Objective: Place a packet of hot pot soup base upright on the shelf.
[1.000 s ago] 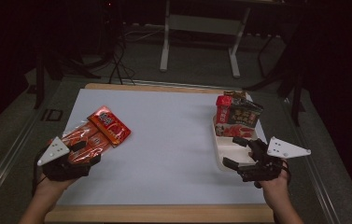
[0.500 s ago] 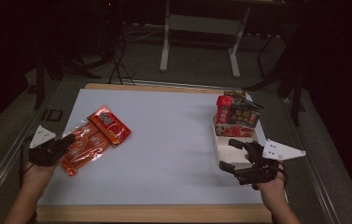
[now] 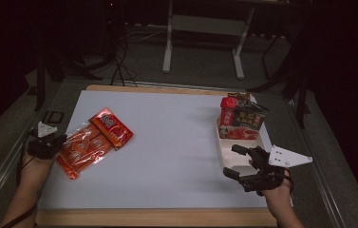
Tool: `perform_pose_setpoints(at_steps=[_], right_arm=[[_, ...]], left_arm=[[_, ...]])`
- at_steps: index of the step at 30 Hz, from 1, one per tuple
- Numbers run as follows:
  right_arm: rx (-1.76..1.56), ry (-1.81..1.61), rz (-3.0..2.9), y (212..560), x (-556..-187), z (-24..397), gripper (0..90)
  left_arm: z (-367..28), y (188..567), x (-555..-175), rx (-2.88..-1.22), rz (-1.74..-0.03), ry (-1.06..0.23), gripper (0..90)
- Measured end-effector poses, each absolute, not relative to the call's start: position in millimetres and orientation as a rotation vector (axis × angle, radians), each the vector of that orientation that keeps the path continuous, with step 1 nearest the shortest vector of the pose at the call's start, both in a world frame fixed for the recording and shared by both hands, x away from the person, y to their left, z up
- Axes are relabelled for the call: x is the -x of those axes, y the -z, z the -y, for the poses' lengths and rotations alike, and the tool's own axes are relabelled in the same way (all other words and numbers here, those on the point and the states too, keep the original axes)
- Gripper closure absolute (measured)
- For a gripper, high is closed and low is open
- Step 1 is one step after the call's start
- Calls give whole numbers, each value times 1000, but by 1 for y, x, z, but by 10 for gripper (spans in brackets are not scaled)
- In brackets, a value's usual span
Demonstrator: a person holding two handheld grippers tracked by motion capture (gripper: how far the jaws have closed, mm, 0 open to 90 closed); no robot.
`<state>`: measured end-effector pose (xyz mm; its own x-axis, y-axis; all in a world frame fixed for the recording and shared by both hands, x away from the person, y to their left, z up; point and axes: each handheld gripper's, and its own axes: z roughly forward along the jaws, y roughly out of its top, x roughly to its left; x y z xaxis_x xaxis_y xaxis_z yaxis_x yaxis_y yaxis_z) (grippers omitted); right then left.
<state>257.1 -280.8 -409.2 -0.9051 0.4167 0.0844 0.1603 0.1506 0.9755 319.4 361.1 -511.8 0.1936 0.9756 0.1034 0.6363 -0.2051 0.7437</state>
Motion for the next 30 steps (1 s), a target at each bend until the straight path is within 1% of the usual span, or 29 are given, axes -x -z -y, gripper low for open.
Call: perform_pose_setpoints(at_steps=[7,8,9,13,21,24,26,30], right_arm=[[-539,-1815,-2249,414,-258,276,177],[-539,-1817,-2250,415,-258,275,177],[-540,-1811,-2254,415,-259,275,177],[-551,-1815,-2262,416,-259,274,175],[-561,-1830,-2264,417,-261,273,175],[-560,-1835,-2267,416,-261,273,174],[-561,-1842,-2269,416,-261,273,173],[-565,-1852,-2273,416,-261,273,174]], left_arm=[[-372,518,-330,-1900,-1547,-798,900],[-373,519,-331,-1906,-1545,-784,900],[-373,520,-333,-1921,-1547,-793,900],[-374,524,-340,-1981,-1570,-757,900],[-371,527,-345,-2050,-1574,-762,900],[-369,526,-345,-2070,-1553,-709,900],[-369,526,-343,-2077,-1517,-625,900],[-358,526,-336,-2110,-1471,-621,900]])
